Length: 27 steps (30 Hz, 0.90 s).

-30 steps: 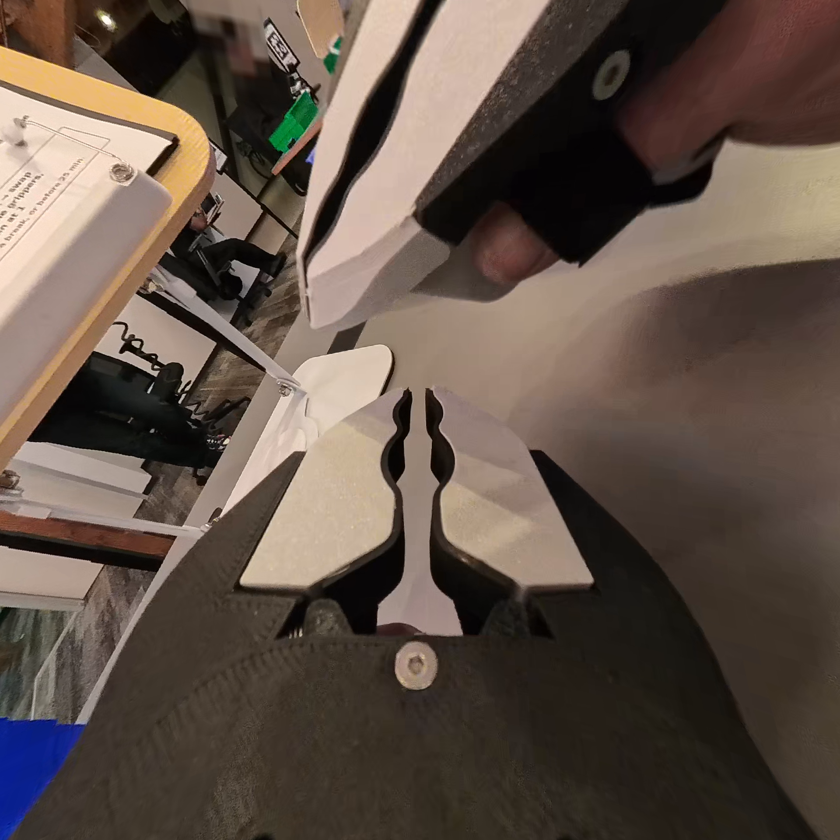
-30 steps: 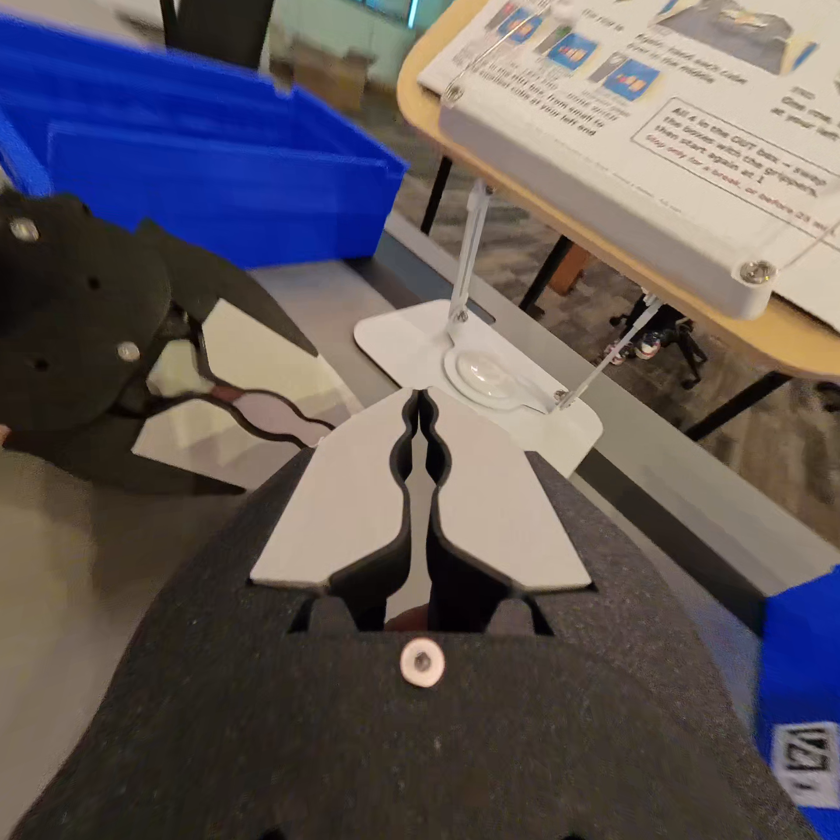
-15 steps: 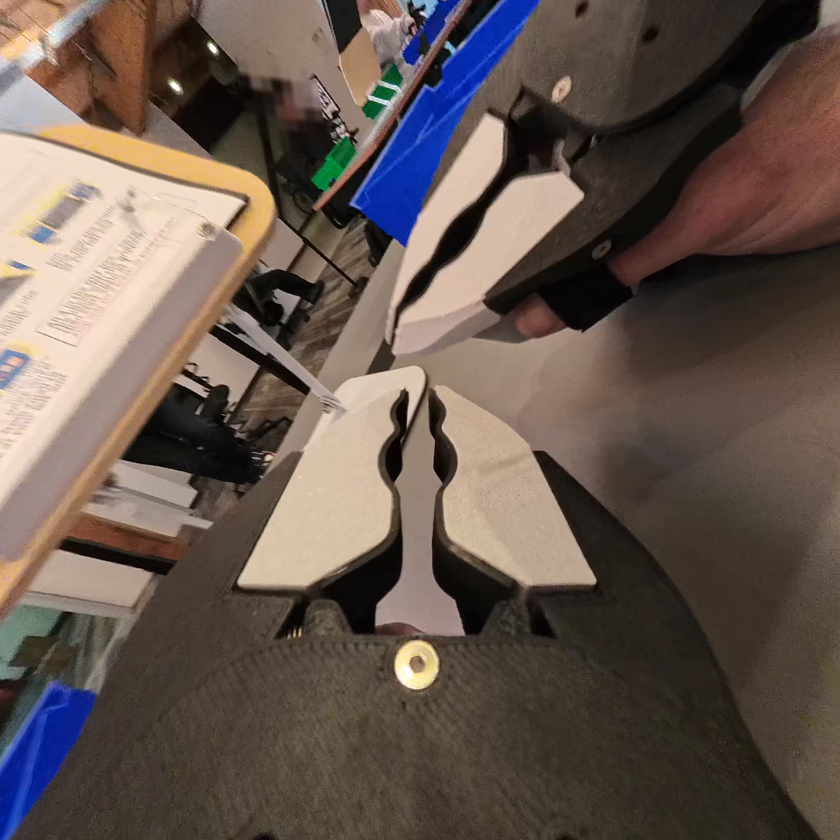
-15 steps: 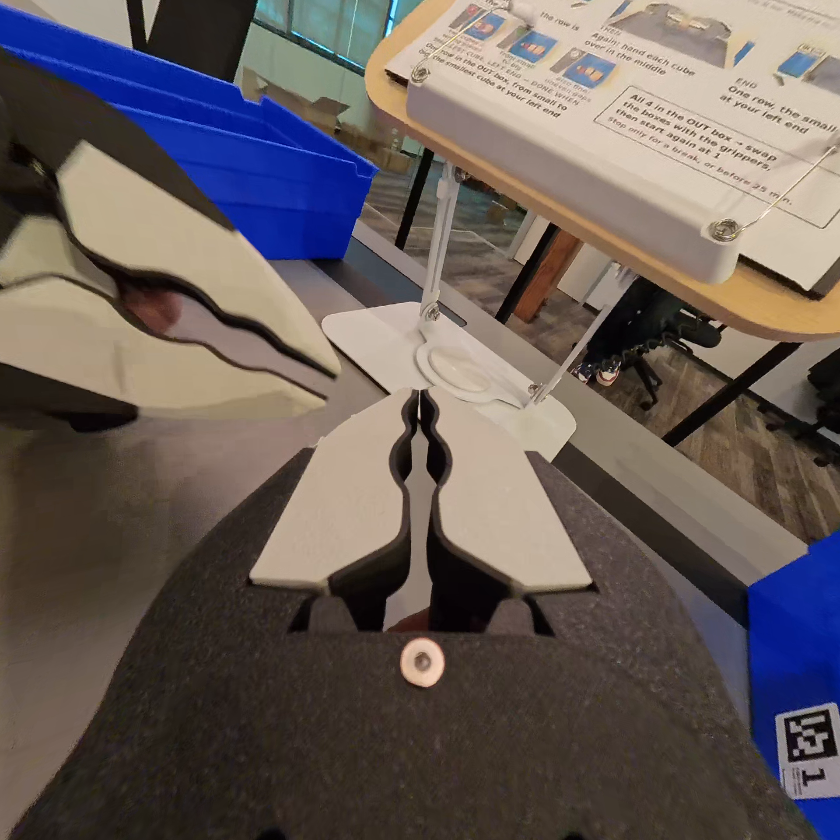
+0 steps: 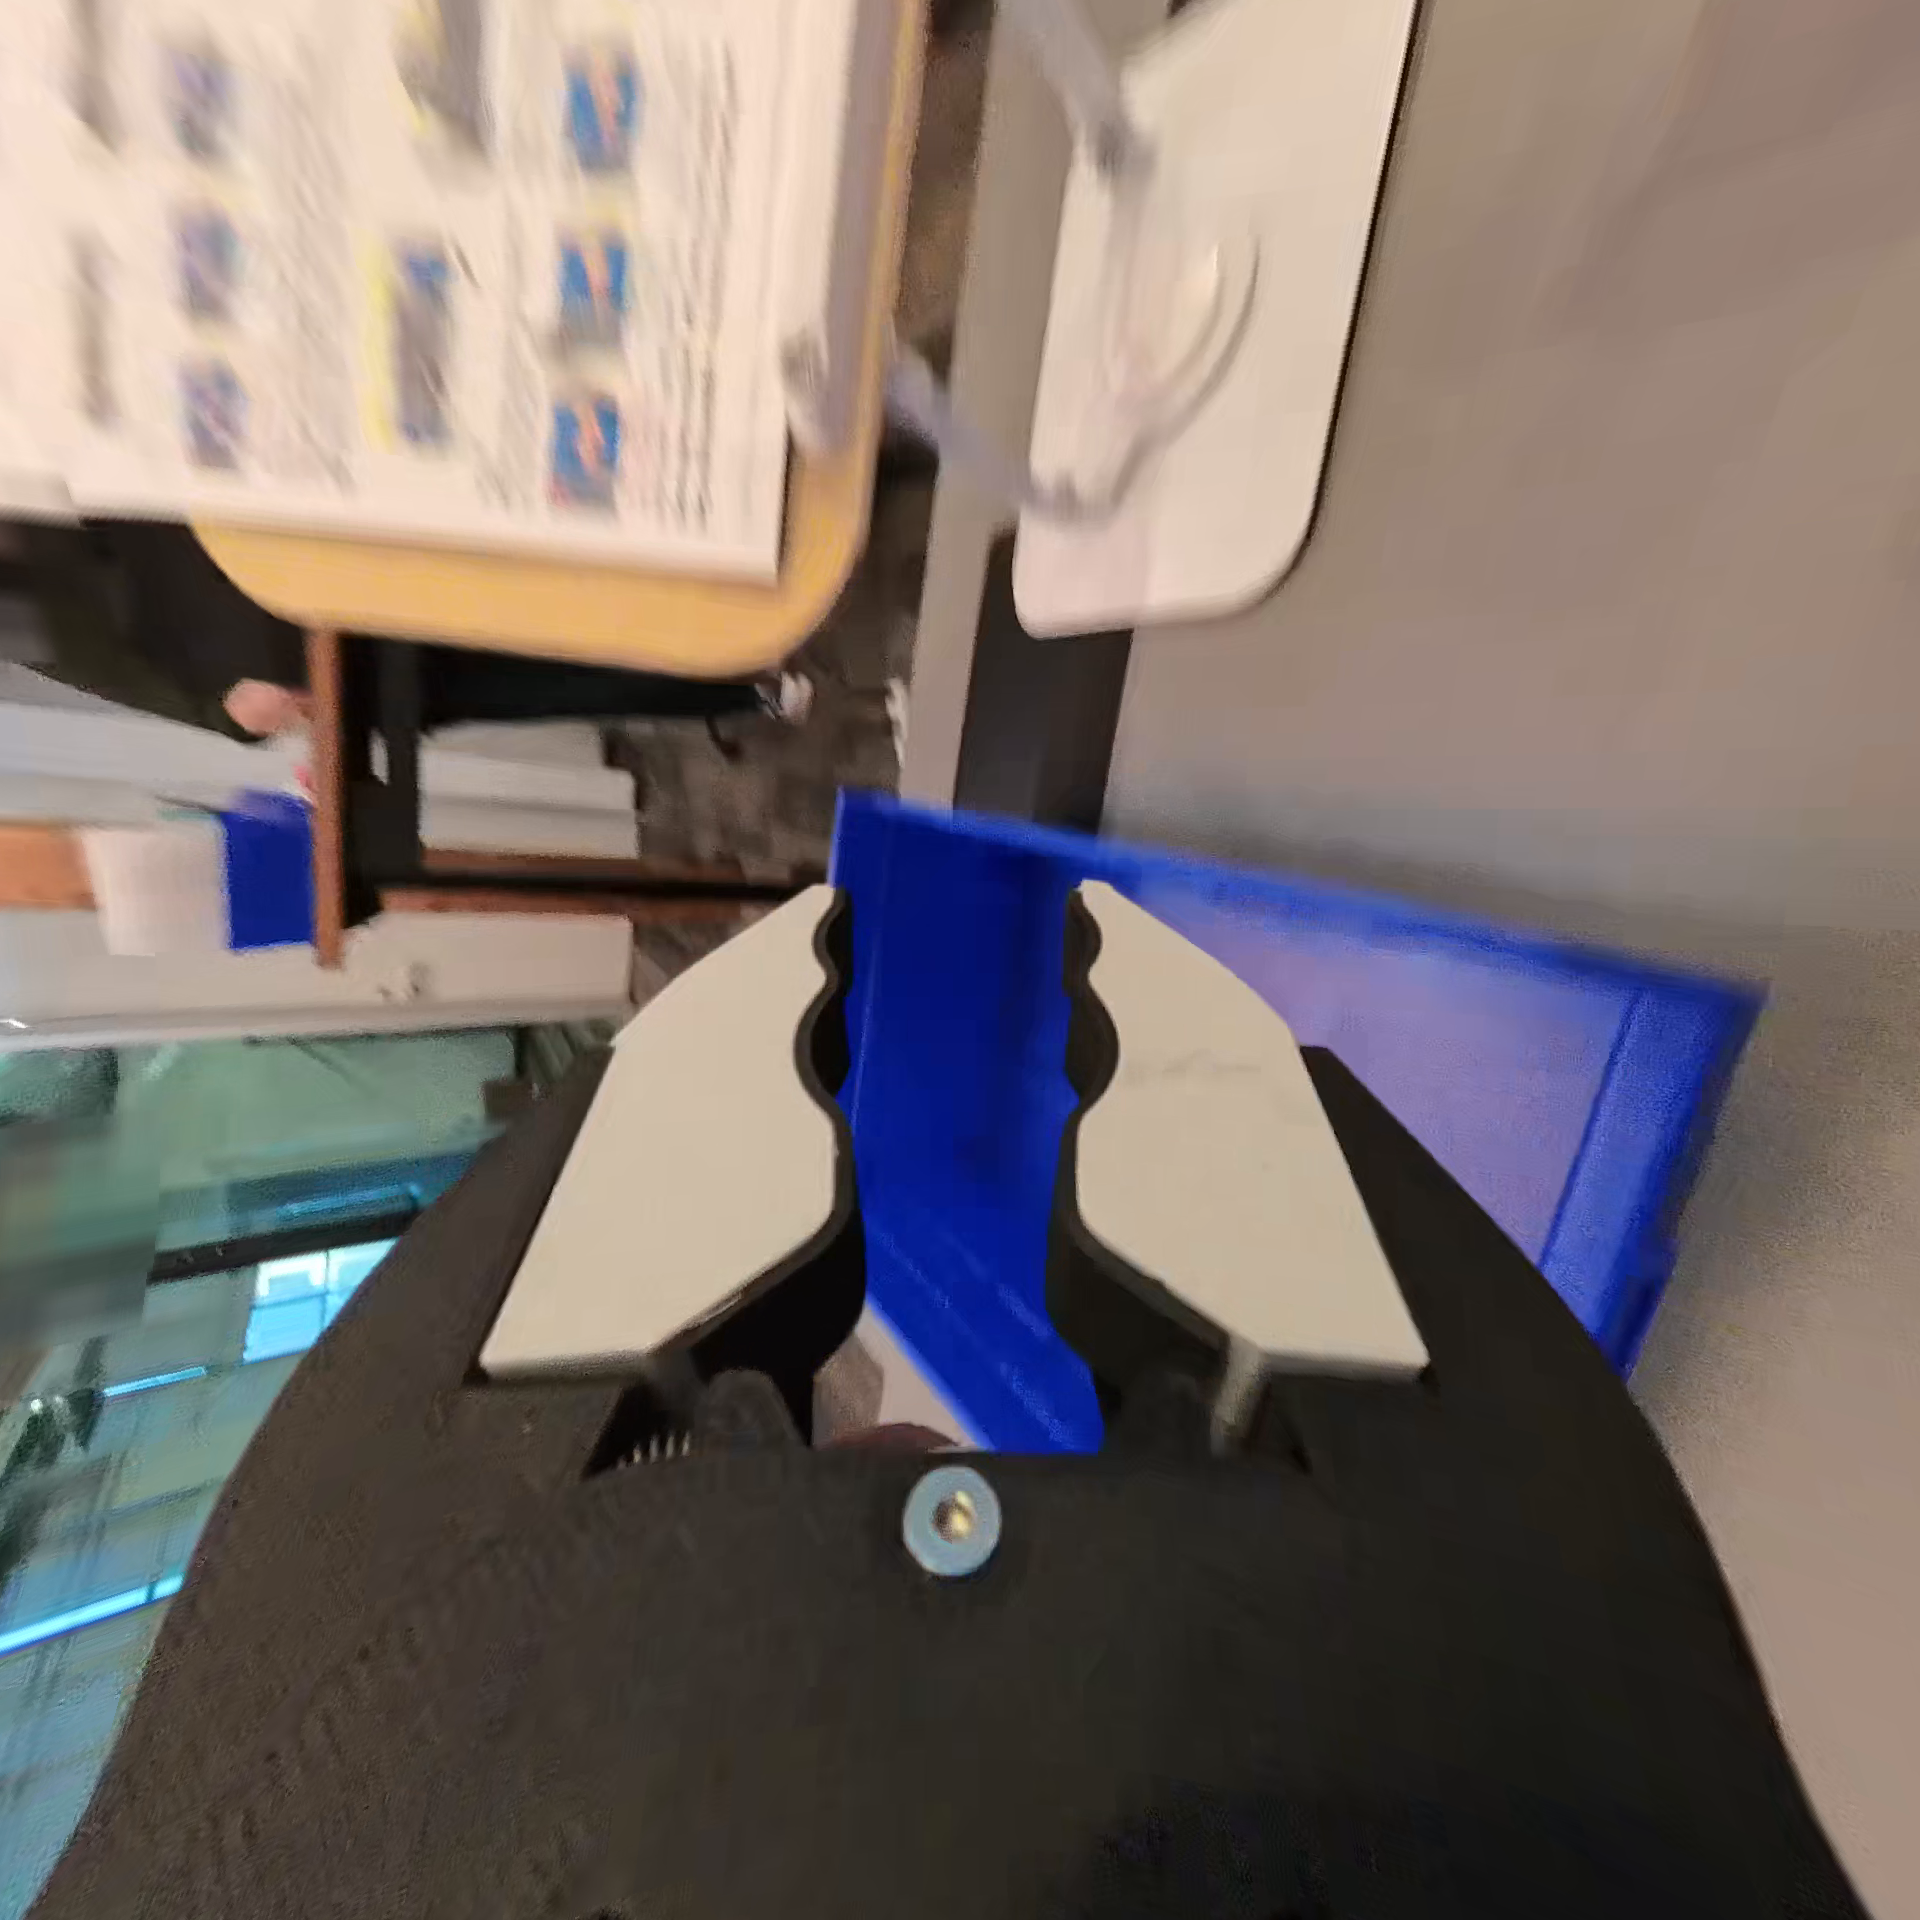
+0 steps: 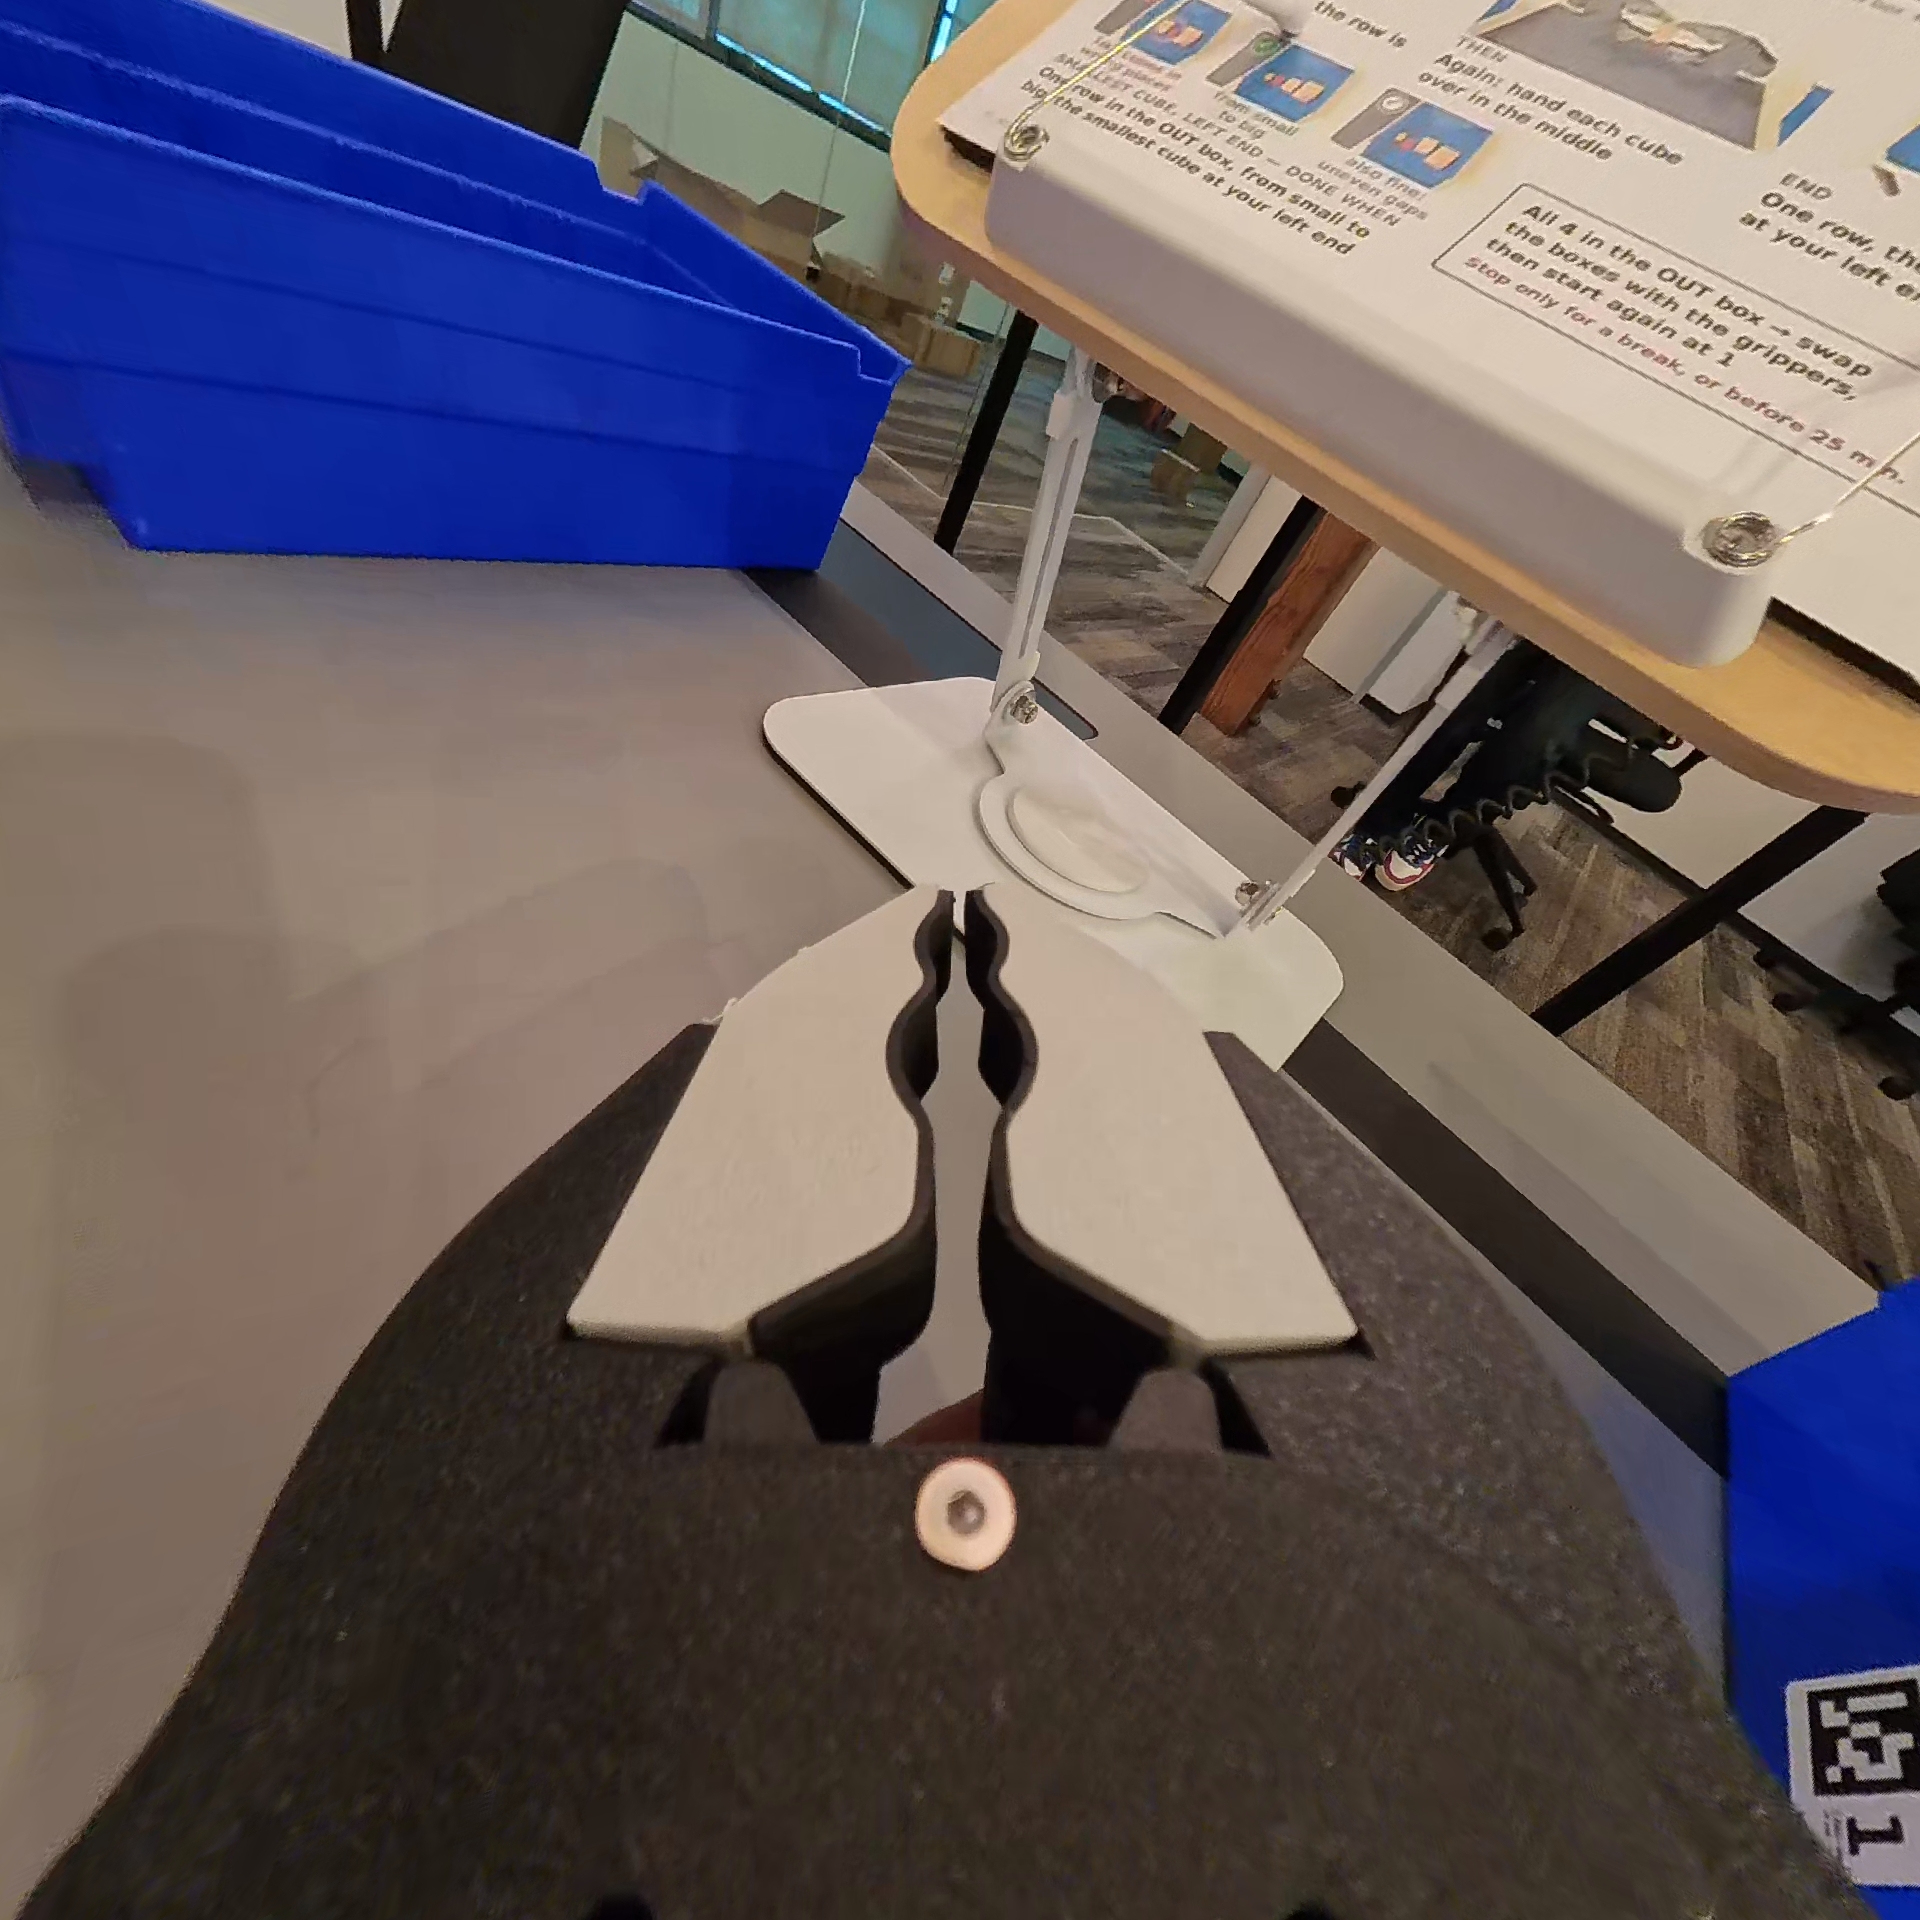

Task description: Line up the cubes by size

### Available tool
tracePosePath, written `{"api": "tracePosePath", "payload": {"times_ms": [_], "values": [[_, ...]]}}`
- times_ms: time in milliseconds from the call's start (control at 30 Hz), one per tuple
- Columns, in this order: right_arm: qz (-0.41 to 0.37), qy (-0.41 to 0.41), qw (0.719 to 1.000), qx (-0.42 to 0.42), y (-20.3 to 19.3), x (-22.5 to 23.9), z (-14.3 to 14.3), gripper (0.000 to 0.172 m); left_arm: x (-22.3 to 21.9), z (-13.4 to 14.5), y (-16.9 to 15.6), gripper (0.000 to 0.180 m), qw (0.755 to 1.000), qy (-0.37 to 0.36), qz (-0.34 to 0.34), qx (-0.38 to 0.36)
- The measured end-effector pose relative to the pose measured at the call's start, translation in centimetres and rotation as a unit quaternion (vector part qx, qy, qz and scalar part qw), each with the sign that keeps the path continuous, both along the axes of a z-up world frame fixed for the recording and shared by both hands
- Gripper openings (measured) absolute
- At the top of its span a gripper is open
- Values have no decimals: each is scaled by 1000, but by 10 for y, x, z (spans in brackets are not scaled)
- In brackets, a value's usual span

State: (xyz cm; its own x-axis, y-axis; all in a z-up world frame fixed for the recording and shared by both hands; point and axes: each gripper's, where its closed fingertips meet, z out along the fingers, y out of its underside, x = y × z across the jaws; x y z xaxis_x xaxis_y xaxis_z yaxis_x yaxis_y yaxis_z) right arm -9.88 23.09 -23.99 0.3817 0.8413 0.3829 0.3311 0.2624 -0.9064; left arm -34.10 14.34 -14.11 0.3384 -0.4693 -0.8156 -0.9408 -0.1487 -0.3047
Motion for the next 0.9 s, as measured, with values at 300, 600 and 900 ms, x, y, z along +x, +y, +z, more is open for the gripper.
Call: {"api": "tracePosePath", "payload": {"times_ms": [300,600,900], "values": [[9,-17,1000,7,-3,-3,-4,2,-138,-115,10,49,941,139,101,-291],[15,-22,1000,6,-5,-4,-5,2,-184,-163,7,45,864,220,139,-431],[17,-25,1000,7,-5,-5,-6,2,-192,-173,6,23,848,217,161,-455]]}}
